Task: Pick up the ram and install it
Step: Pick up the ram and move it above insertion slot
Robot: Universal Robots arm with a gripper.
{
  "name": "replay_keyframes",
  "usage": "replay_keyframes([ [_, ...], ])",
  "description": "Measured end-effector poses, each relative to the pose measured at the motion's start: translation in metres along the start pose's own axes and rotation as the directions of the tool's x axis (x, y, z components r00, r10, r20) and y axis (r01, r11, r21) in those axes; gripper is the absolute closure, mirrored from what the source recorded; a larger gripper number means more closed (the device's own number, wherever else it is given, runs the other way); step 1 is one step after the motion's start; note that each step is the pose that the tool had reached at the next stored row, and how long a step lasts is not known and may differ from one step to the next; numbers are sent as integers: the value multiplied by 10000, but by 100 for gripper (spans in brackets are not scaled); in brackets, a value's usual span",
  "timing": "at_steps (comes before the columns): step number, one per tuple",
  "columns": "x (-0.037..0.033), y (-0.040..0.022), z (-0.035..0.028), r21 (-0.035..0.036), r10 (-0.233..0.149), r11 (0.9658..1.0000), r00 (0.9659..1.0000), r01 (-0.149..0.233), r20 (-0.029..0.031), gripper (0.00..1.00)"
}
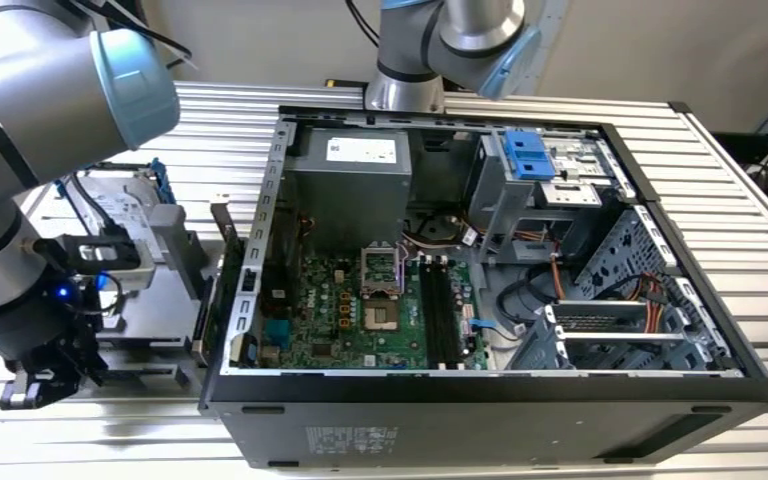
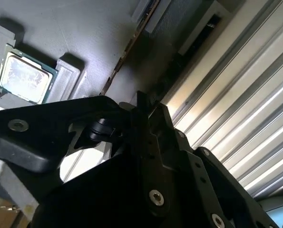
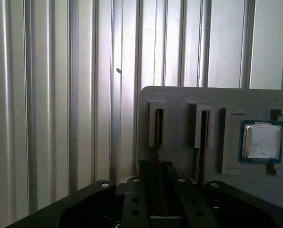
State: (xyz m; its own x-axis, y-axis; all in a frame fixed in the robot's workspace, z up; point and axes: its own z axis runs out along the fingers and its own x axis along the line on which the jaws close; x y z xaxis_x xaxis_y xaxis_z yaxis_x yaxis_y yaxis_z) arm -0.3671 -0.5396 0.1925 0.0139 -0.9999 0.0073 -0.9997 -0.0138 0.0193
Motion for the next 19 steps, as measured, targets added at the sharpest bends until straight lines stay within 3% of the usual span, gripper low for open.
replay_keyframes([
  [15, 0, 6, -18, 1, -36, 10000, 10000, 36, 3, 0],
  [16, 0, 6, -18, 1, -36, 10000, 10000, 36, 1, 100],
  [19, 0, 6, -18, 1, -36, 10000, 10000, 36, 1, 100],
])
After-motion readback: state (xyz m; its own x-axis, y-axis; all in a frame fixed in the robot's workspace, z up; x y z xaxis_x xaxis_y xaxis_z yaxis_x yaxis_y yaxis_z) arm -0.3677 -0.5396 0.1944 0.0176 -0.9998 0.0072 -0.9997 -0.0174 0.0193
